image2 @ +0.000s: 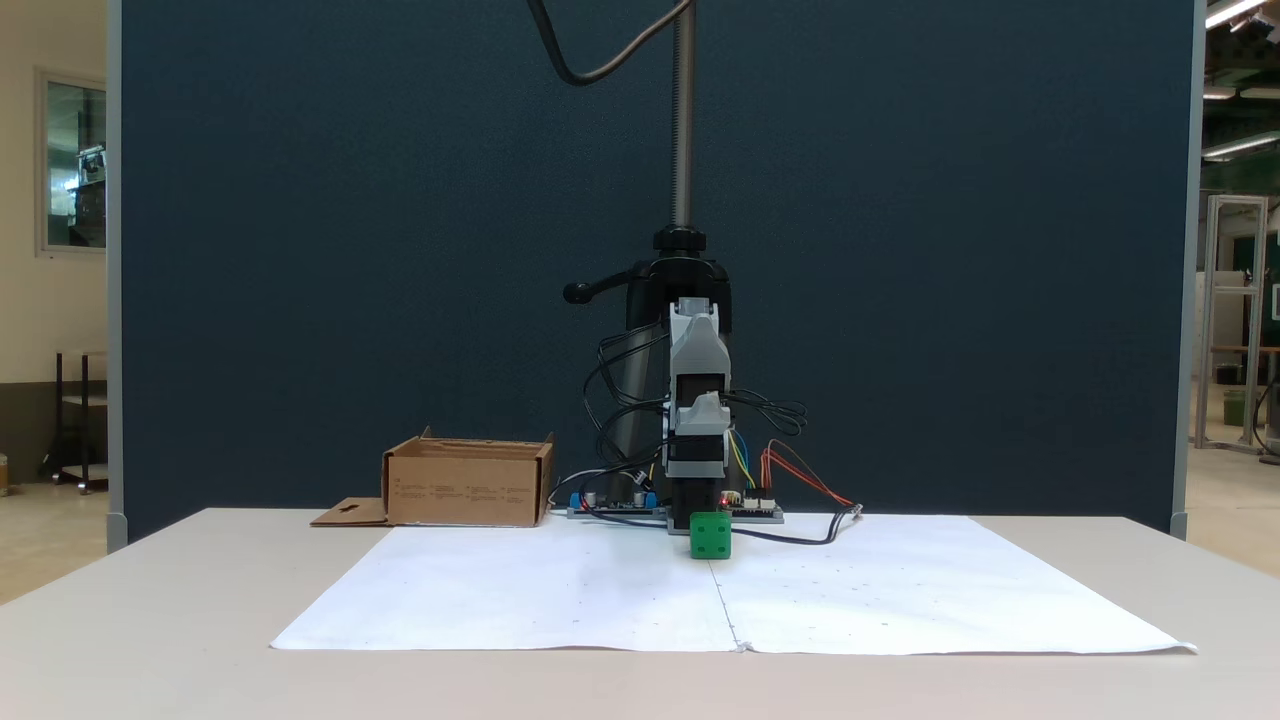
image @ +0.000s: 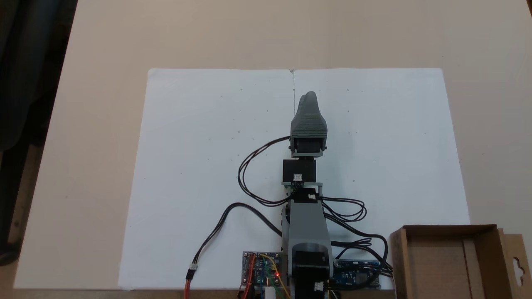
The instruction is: Grasp a green dice and put it in the bin.
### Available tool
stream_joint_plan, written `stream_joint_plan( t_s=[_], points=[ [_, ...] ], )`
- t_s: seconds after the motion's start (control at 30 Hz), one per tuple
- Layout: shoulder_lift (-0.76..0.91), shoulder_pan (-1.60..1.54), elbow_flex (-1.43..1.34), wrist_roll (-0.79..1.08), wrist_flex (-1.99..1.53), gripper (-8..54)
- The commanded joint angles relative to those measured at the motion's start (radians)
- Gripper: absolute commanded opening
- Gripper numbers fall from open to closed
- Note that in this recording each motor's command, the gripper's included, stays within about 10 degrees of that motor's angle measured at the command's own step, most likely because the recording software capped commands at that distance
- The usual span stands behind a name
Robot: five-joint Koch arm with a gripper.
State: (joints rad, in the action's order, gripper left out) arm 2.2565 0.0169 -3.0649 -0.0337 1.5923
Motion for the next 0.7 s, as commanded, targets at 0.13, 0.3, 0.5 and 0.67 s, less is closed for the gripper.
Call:
stream_joint_plan(
  t_s=[0.13, 0.3, 0.5, 0.67],
  points=[
    [0.117, 0.011, -0.063, 0.092, 0.241, 45.3],
    [0.117, 0.012, -0.063, 0.092, 0.241, 45.3],
    [0.117, 0.014, -0.063, 0.094, 0.242, 45.3],
    [0.117, 0.014, -0.063, 0.094, 0.242, 45.3]
  ],
)
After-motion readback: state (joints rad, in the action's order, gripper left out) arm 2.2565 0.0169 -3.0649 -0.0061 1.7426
